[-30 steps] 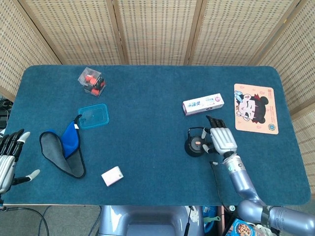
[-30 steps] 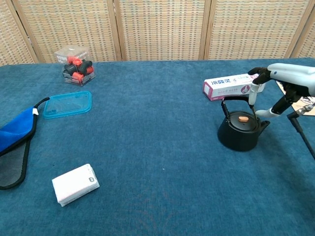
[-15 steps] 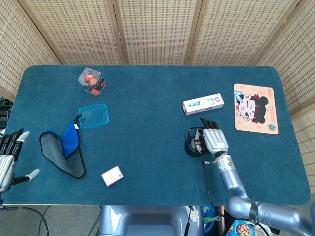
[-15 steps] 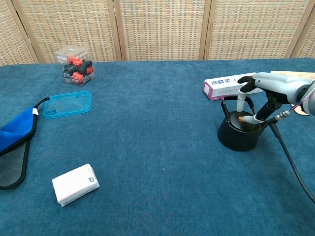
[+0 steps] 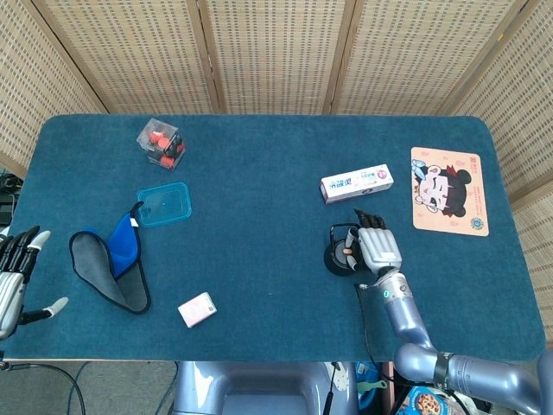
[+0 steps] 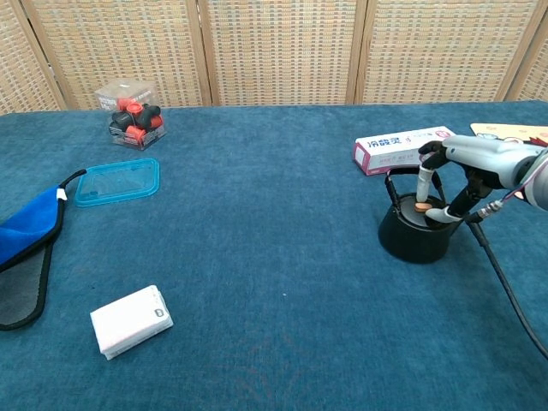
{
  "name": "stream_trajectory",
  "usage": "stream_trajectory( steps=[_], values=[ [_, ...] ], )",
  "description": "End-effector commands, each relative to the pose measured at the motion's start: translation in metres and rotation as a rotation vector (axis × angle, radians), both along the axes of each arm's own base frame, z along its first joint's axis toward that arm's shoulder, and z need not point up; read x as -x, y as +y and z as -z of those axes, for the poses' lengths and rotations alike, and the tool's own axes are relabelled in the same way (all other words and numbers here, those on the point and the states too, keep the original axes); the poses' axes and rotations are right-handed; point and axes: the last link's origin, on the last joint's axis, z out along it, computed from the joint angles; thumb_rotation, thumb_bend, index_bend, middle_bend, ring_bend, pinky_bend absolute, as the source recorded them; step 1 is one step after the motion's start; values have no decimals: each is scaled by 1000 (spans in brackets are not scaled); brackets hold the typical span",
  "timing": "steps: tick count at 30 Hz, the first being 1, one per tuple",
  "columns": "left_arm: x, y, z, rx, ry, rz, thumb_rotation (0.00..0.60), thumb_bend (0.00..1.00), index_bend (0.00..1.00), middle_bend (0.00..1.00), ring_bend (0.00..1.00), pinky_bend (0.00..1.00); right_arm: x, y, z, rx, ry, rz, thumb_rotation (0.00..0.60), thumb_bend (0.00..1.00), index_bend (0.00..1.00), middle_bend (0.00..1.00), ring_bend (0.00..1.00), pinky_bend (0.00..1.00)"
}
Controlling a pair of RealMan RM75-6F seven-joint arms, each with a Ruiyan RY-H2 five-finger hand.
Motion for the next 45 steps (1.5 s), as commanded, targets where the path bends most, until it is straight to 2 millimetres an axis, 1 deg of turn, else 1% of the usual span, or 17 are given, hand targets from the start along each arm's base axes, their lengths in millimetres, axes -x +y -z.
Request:
stream_trajectory(
  steps=[1, 5, 9, 15, 20, 25, 29, 30, 32, 34, 36, 39, 41, 45],
  values=[
    [0, 0, 0, 1, 1, -1, 600, 143, 0, 0, 0, 0, 1, 0, 1, -1, 3, 1, 600, 507, 523, 0, 0, 0],
    [0, 1, 1, 1, 2, -1, 600, 144, 0, 0, 0, 0, 1, -1, 2, -5, 6, 1, 600, 515, 568, 10, 0, 0],
    [0, 1, 1, 1, 3, -3, 600, 143, 0, 0, 0, 0, 1, -1, 3, -4, 13, -4, 600, 548, 631, 40, 0, 0],
    [0, 1, 1, 2, 3, -3, 600, 143, 0, 0, 0, 0, 0, -1, 3, -2, 10, -7, 600, 550, 654, 64, 0, 0],
    [0, 1, 1, 2, 1, -4, 600, 143, 0, 0, 0, 0, -7, 1, -8, 20, -13, -34, 600, 550, 654, 67, 0, 0],
    [0, 1, 1, 2, -2, -2, 600, 143, 0, 0, 0, 0, -18, 7, -26, 48, -50, -73, 600, 550, 659, 71, 0, 0],
    [-1, 0, 0, 1, -4, 1, 600, 143, 0, 0, 0, 0, -20, 20, -40, 53, -55, -118, 600, 550, 659, 71, 0, 0],
    [-1, 0, 0, 1, -5, 2, 600, 143, 0, 0, 0, 0, -18, 24, -43, 50, -49, -127, 600, 550, 659, 71, 0, 0],
    [-1, -1, -1, 0, -7, 4, 600, 143, 0, 0, 0, 0, -10, 38, -46, 34, -30, -147, 600, 550, 659, 71, 0, 0],
    [-1, -1, -1, -1, -8, 6, 600, 143, 0, 0, 0, 0, -5, 46, -47, 24, -27, -156, 600, 550, 659, 71, 0, 0],
    [-2, -2, -1, -1, -10, 9, 600, 142, 0, 0, 0, 0, 7, 62, -43, -8, -20, -157, 600, 550, 659, 71, 0, 0],
    [-2, -3, -2, -2, -11, 12, 600, 144, 0, 0, 0, 0, 18, 75, -38, -36, -10, -170, 600, 550, 659, 71, 0, 0],
    [-3, -4, -2, -1, -12, 13, 600, 144, 0, 0, 0, 0, 30, 89, -30, -73, 8, -180, 600, 550, 659, 71, 0, 0],
    [-3, -4, -1, 1, -10, 15, 600, 144, 0, 0, 0, 0, 39, 99, -21, -93, 20, -202, 600, 550, 659, 65, 0, 0]
  ],
)
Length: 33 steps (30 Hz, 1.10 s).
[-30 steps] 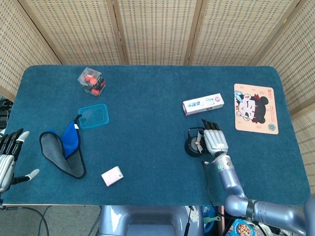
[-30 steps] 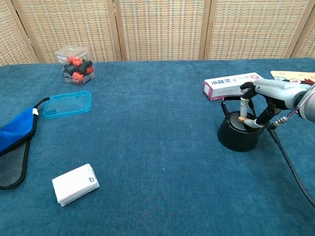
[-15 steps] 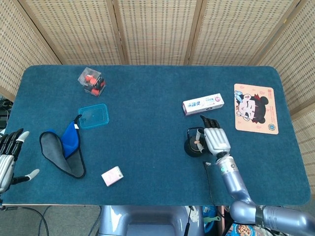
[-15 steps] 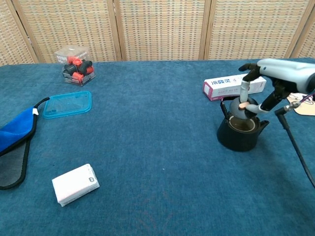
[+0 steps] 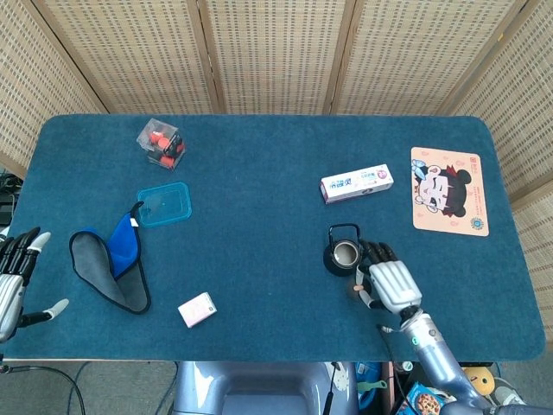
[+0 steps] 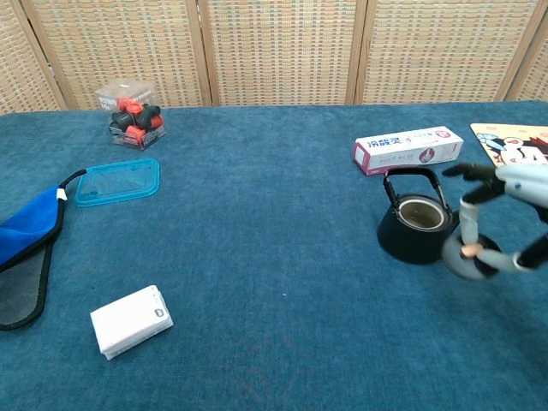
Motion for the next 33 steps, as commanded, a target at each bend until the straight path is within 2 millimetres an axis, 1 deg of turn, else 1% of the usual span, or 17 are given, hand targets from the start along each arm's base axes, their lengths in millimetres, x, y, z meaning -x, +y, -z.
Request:
stream_trajectory(
  steps=[1, 2, 3, 5, 6, 7, 9, 10, 12, 15, 21, 23, 24, 26, 27, 30, 33],
  values=[
    [0, 0, 0, 2, 1, 1, 600, 144, 0, 0, 0, 0, 13, 13, 9, -25, 12, -2, 600, 550, 659, 60, 0, 0],
    [0, 0, 0, 2, 2, 1, 600, 144, 0, 0, 0, 0, 15, 14, 12, -31, 14, -2, 600, 550, 659, 54, 0, 0],
    [-1, 0, 1, 3, 2, 1, 600, 144, 0, 0, 0, 0, 17, 14, 15, -37, 13, 3, 600, 550, 636, 38, 0, 0],
    [0, 0, 0, 2, 1, -1, 600, 144, 0, 0, 0, 0, 20, 14, 18, -40, 12, 6, 600, 497, 530, 12, 0, 0],
    [0, 0, 0, 0, 0, -3, 600, 144, 0, 0, 0, 0, 21, 14, 19, -40, 19, 5, 600, 407, 426, 2, 0, 0],
    [0, 0, 0, 0, 0, -4, 600, 144, 0, 0, 0, 0, 23, 14, 18, -39, 28, 4, 600, 291, 326, 0, 0, 0],
    [1, 1, 0, 3, 0, -5, 600, 143, 0, 0, 0, 0, 23, 14, 17, -30, 36, -1, 600, 148, 213, 0, 0, 0],
    [1, 1, 0, 4, 0, -5, 600, 143, 0, 0, 0, 0, 23, 14, 16, -26, 37, -2, 600, 110, 177, 0, 0, 0],
    [1, 1, 1, 5, 1, -4, 600, 143, 0, 0, 0, 0, 23, 15, 14, -19, 34, -2, 600, 91, 163, 0, 0, 0],
    [1, 1, 0, 4, -2, -4, 600, 143, 0, 0, 0, 0, 21, 16, 5, -1, 26, -6, 600, 90, 163, 0, 0, 0],
    [0, -1, -1, 0, -6, -1, 600, 143, 0, 0, 0, 0, 17, 22, -19, 51, 8, -25, 600, 96, 163, 0, 0, 0],
    [0, -1, -2, -1, -7, 1, 600, 143, 0, 0, 0, 0, 17, 25, -28, 78, 1, -30, 600, 83, 164, 0, 0, 0],
    [0, -1, -2, -2, -7, 2, 600, 143, 0, 0, 0, 0, 18, 27, -32, 90, -3, -32, 600, 58, 164, 0, 0, 0],
    [0, -2, -2, -4, -8, 4, 600, 143, 0, 0, 0, 0, 22, 30, -43, 138, -5, -38, 600, 14, 148, 0, 0, 0],
    [0, -2, -2, -4, -8, 4, 600, 144, 0, 0, 0, 0, 25, 32, -47, 161, 0, -42, 600, 1, 122, 0, 0, 0],
    [-1, -3, -2, -1, -6, 11, 600, 144, 0, 0, 0, 0, 37, 39, -61, 269, 28, -53, 600, 0, 48, 0, 0, 0],
    [-2, -4, 0, 4, -2, 17, 600, 144, 0, 0, 0, 0, 46, 48, -69, 346, -9, -34, 600, 0, 26, 0, 0, 0]
  ],
)
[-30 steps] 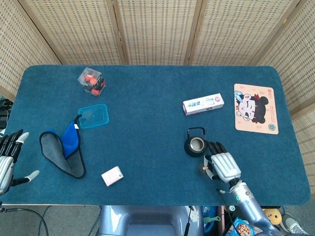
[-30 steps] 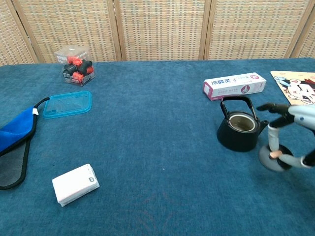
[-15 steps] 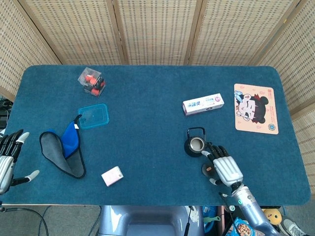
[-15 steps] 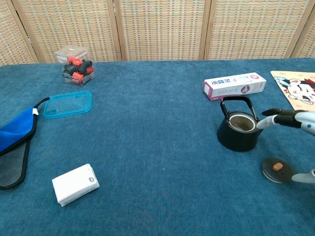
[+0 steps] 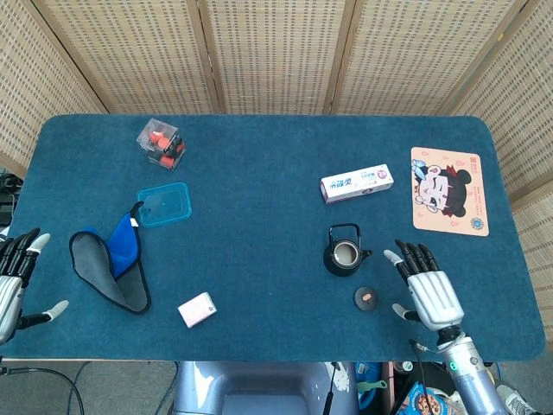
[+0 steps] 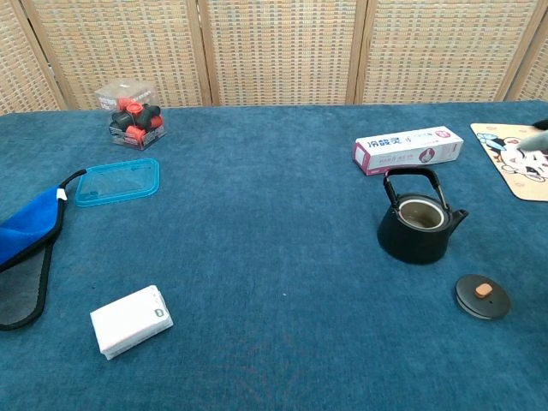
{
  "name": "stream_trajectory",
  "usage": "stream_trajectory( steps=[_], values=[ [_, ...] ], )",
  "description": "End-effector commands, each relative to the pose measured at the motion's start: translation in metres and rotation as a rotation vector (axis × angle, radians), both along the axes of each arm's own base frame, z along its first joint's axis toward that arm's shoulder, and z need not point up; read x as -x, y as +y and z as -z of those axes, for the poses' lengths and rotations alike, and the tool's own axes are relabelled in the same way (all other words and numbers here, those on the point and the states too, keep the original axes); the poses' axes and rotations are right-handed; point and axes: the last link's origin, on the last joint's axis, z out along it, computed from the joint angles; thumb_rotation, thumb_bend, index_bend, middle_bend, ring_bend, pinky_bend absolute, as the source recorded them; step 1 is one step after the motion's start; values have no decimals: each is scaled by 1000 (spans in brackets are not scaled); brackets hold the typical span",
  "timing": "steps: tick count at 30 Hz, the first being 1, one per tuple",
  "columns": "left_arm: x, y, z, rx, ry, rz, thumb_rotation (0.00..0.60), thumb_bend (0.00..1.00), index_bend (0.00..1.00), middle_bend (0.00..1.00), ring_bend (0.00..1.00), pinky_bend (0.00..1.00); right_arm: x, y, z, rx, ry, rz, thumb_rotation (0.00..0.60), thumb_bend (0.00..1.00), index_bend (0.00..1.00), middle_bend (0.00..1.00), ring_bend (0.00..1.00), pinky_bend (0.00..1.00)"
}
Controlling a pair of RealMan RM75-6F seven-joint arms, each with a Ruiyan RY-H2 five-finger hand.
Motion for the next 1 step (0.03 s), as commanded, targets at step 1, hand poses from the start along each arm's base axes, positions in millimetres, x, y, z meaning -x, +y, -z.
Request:
stream_trajectory(
  steps=[1],
  values=[
    [-1, -1, 2, 5, 6, 6, 600, 143, 0, 0, 0, 0, 20, 18, -17, 133, -56, 30, 600, 0, 26, 0, 0, 0]
  ],
)
